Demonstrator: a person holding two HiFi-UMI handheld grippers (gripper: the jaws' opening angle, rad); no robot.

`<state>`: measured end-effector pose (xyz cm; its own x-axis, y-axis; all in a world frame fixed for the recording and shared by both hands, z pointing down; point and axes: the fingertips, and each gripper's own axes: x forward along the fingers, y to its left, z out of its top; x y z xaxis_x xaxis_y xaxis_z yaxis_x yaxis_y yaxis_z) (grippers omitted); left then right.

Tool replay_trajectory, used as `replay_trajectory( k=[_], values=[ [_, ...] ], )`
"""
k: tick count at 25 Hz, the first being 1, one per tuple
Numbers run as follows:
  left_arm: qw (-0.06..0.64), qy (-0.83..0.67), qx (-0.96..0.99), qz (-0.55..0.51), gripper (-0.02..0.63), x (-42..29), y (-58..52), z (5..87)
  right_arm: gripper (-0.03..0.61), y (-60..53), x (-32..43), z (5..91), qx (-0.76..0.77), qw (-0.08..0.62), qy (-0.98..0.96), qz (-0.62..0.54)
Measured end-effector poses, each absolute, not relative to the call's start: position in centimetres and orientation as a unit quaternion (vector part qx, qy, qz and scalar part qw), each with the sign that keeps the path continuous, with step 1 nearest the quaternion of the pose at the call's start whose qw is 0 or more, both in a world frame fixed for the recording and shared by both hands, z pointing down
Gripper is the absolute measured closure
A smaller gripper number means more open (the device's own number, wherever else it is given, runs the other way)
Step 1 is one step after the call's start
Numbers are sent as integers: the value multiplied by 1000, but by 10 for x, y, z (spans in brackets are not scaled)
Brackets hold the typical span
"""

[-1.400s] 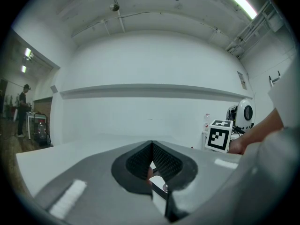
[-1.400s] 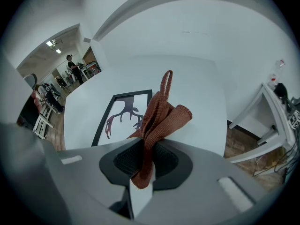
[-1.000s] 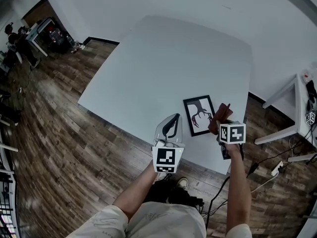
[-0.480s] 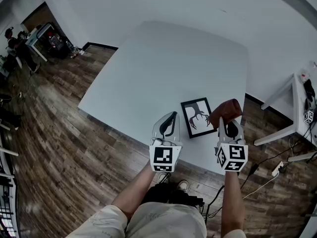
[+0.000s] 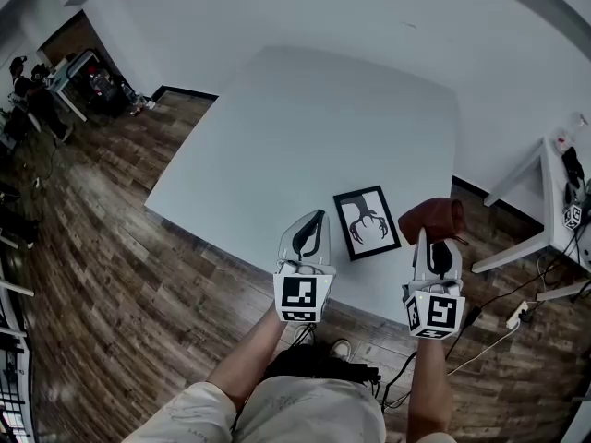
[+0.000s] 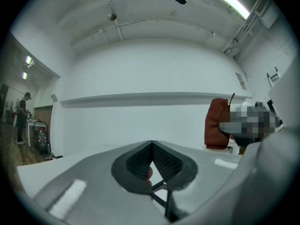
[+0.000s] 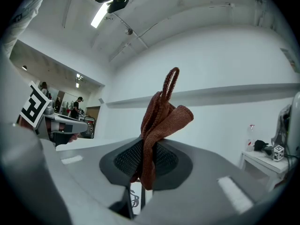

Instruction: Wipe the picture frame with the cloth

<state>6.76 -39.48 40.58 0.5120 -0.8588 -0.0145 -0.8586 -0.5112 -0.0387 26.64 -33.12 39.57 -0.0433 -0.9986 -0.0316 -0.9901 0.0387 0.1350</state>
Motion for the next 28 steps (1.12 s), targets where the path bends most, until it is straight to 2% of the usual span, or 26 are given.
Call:
replay_trajectory(
  k=[28],
  values=[
    [44,492,-869,18,614,69,-376,377,503,-310,258,380,695,20,-715,-77]
  ],
)
